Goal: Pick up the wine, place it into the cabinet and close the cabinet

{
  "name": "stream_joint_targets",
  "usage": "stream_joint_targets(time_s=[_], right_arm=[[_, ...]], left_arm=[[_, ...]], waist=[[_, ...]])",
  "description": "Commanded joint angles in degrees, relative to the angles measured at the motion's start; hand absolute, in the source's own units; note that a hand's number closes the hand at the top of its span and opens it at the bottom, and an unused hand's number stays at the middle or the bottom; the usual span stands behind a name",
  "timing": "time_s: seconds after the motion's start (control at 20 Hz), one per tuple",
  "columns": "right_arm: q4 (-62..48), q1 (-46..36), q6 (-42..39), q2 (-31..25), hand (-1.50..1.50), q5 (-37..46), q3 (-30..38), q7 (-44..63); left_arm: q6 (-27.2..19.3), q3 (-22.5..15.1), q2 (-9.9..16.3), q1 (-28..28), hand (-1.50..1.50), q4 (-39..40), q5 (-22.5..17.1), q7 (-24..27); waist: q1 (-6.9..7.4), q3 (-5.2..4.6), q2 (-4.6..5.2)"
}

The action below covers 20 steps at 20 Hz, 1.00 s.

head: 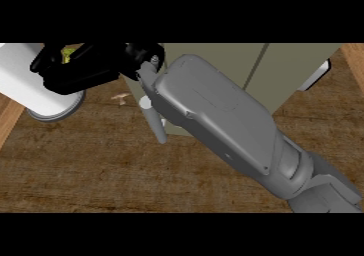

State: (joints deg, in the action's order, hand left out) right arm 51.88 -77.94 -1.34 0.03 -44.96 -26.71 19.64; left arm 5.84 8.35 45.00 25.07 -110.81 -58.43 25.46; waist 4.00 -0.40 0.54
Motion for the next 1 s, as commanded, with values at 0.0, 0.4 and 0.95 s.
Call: stream_joint_targets(time_s=[0.0, 0.4, 0.95], right_arm=[[-8.9, -0.6, -1.2, -2.3, 1.50, 2.7, 3.5, -6.1], [-11.2, 3.4, -2.0, -6.8, 1.50, 2.9, 3.5, -11.6], [-12.6, 4.9, -4.3, -9.3, 1.50, 1.3, 4.3, -15.0]], left_arm=[[-0.4, 1.8, 0.0, -1.5, -1.50, 1.6, -0.7, -0.8], [0.8, 0.4, 0.4, -1.6, -1.50, -1.1, -1.2, -2.5], [-1.0, -3.2, -0.3, -3.3, -1.50, -4.9, -2.6, -5.3]], waist=[[-1.51, 0.31, 0.36], [-2.14, 0.31, 0.87], [-4.62, 0.40, 1.76]])
